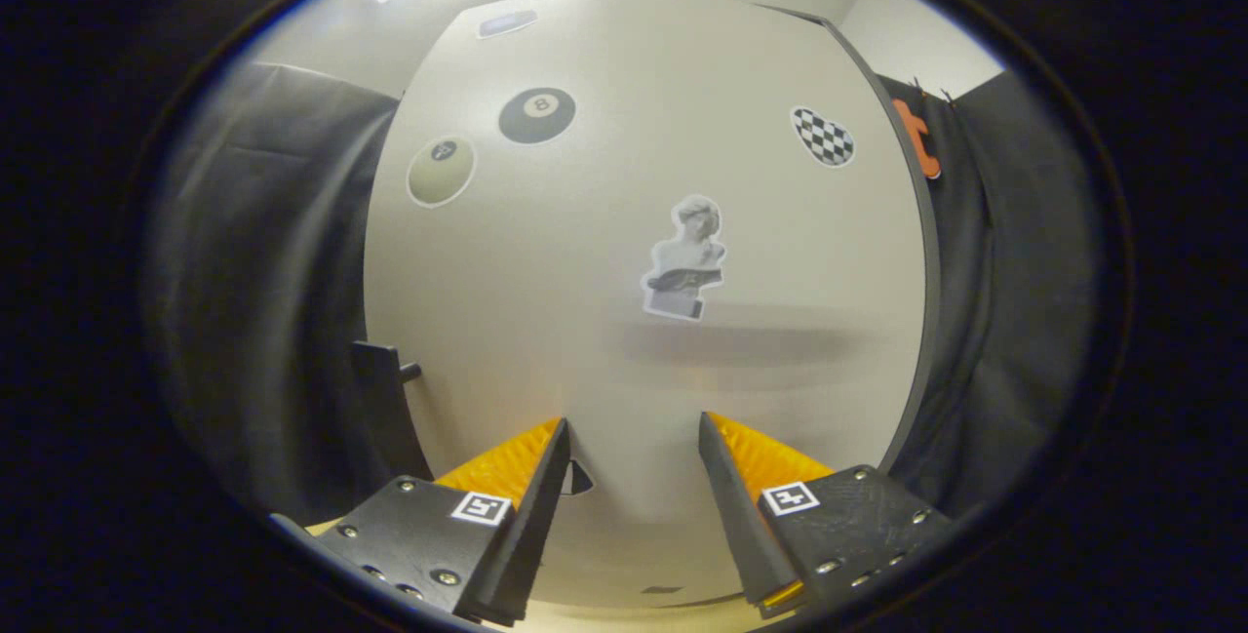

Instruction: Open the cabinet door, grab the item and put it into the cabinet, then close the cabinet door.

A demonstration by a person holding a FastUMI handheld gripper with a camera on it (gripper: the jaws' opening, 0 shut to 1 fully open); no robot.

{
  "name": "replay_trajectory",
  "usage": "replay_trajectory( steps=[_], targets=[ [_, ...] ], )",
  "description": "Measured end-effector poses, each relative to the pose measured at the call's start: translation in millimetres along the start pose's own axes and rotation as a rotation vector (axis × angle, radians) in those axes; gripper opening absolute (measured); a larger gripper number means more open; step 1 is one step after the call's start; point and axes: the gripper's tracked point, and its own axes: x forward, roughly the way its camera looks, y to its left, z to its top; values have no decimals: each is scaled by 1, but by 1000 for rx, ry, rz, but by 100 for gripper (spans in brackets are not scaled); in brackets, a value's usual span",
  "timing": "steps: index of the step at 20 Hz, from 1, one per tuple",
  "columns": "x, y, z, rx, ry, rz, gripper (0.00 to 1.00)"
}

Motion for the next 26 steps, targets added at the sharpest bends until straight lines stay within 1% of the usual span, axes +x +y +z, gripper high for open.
replay_trajectory(
  steps=[4, 5, 8, 11, 16, 23, 26],
  targets=[
    [1, -3, 0, -26, -1, -27, 78],
    [0, -4, 1, -28, 0, -35, 77],
    [-2, -4, 1, -14, 4, -40, 74],
    [-1, -4, 1, -18, 3, -54, 74],
    [-2, -5, 1, -13, 5, -56, 74],
    [-2, -4, 1, -42, 8, -58, 74],
    [-3, -4, 2, -8, 18, -48, 74]
  ],
)
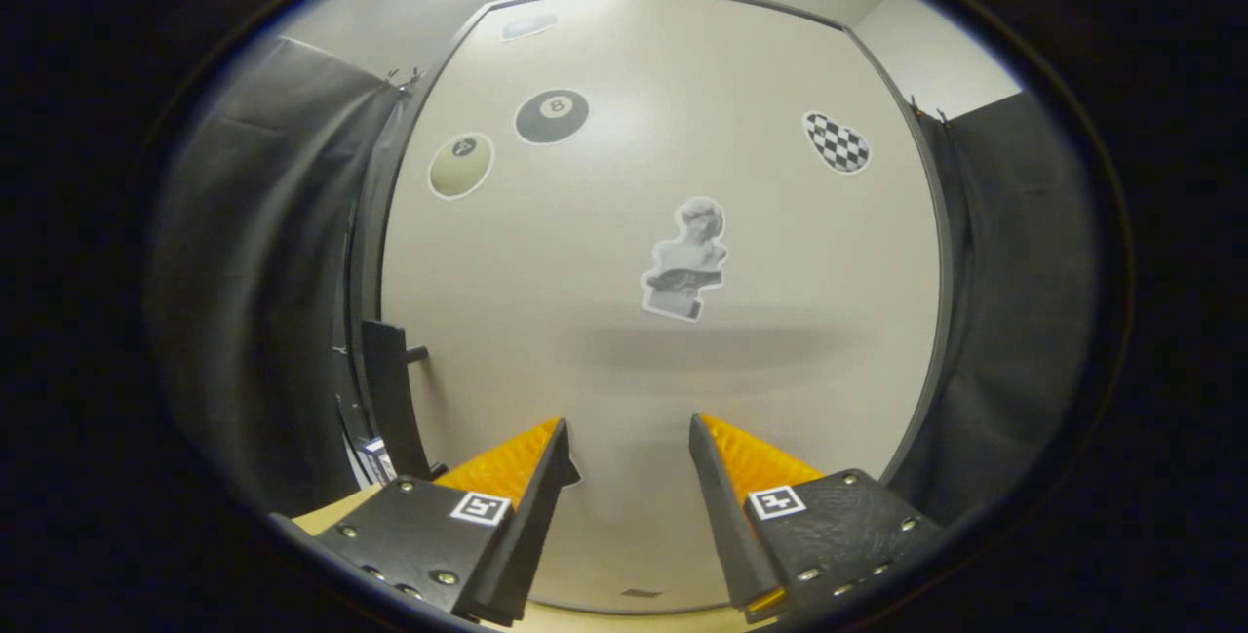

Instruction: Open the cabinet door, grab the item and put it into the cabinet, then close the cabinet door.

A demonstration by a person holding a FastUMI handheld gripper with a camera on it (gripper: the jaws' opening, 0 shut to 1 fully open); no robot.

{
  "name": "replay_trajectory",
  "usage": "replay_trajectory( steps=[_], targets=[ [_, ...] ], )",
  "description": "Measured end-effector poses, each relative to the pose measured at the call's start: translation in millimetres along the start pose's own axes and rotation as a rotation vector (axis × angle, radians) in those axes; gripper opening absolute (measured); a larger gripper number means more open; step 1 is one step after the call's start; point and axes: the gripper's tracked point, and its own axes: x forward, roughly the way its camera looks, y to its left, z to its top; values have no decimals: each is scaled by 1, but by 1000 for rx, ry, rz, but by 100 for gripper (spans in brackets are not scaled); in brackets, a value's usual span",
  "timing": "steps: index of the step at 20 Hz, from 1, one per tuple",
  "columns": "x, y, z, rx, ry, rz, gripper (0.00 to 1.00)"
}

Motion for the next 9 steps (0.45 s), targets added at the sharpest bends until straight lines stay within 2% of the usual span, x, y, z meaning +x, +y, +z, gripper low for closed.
replay_trajectory(
  steps=[4, 9],
  targets=[
    [-9, -11, 17, 76, -11, 8, 74],
    [-42, -28, 70, 93, -122, 64, 74]
  ],
)
